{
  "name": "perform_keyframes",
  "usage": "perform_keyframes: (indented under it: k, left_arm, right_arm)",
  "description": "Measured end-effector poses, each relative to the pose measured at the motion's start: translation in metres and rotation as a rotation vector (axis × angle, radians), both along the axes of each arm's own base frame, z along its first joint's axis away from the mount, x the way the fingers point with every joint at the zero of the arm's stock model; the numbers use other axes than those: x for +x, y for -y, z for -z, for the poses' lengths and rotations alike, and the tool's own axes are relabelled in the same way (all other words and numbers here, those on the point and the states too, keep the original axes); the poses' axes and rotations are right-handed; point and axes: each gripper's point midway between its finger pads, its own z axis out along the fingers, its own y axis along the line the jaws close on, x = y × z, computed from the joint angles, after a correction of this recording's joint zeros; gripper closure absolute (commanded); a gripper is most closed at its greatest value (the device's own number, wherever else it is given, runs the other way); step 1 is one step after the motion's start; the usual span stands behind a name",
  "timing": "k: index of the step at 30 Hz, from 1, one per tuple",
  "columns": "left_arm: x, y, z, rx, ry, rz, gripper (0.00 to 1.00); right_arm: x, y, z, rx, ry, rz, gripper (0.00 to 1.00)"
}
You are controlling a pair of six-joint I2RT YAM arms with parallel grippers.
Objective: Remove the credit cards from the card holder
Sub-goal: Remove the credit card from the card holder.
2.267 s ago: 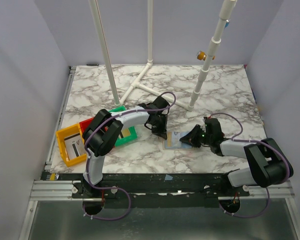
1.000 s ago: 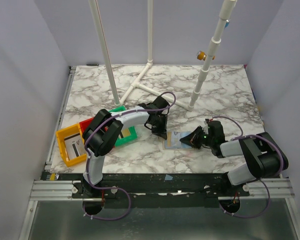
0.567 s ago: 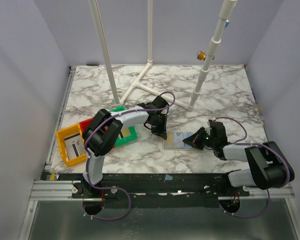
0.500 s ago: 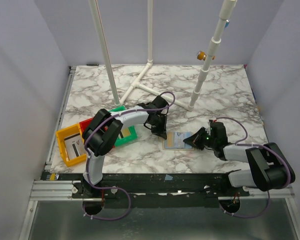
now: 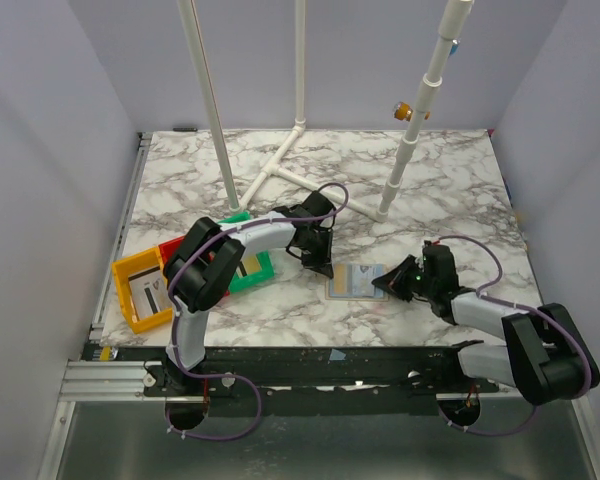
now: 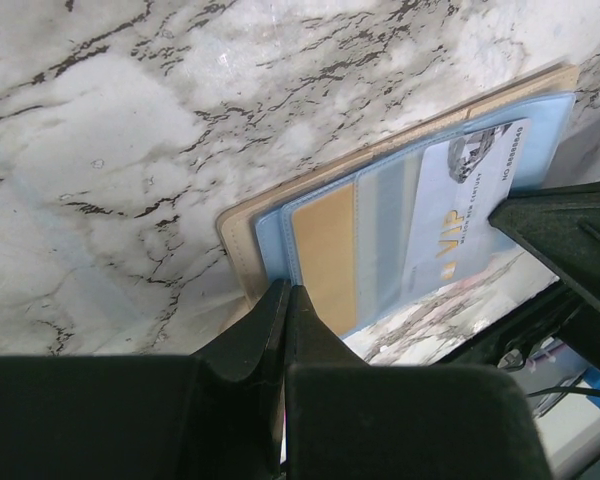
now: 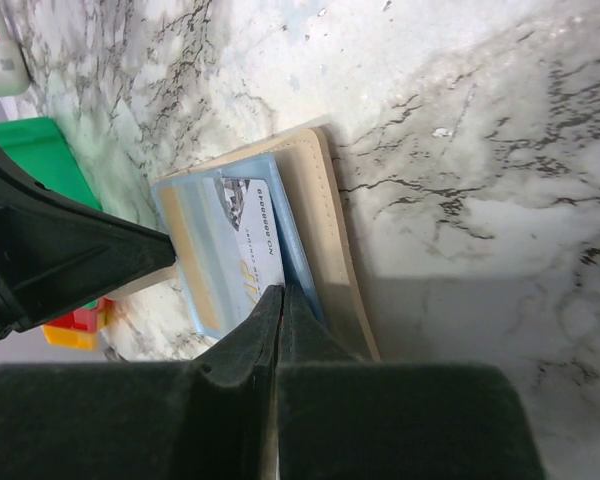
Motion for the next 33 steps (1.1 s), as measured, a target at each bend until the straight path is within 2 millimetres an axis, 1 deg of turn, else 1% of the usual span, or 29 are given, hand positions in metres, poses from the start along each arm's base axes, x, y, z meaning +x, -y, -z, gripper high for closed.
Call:
perform_keyframes:
  k: [5,9,14,18,22,27,33]
  left_arm:
    - [0.001,-0.003,0.001,-0.005,-0.003,-0.005,1.0]
    - [0.005,-0.009,0.002,0.004,0.0,-0.02,1.0]
    - [0.006,-0.009,0.002,0.004,0.001,-0.018,1.0]
    - [0.006,-0.009,0.002,0.003,0.002,-0.018,1.0]
    - [0.006,-0.01,0.002,0.005,0.004,-0.016,1.0]
    - [0.007,-0.017,0.001,0.03,0.011,-0.017,1.0]
    - [0.009,-0.022,0.001,0.056,0.017,-0.019,1.0]
  right_arm:
    - [-0.002,0.007,-0.002,-0.031,-0.001,0.023,0.99]
    - [-0.003,0.012,-0.003,-0.059,-0.002,0.039,0.99]
    - [-0.005,0.018,-0.003,-0.092,-0.009,0.053,0.99]
    - [-0.004,0.021,-0.007,-0.112,-0.002,0.057,0.99]
    - [-0.001,0.022,-0.014,-0.121,0.011,0.054,0.99]
    - [0.002,0.021,-0.022,-0.127,0.016,0.048,0.99]
    - [0.009,0.019,-0.04,-0.124,0.045,0.045,0.99]
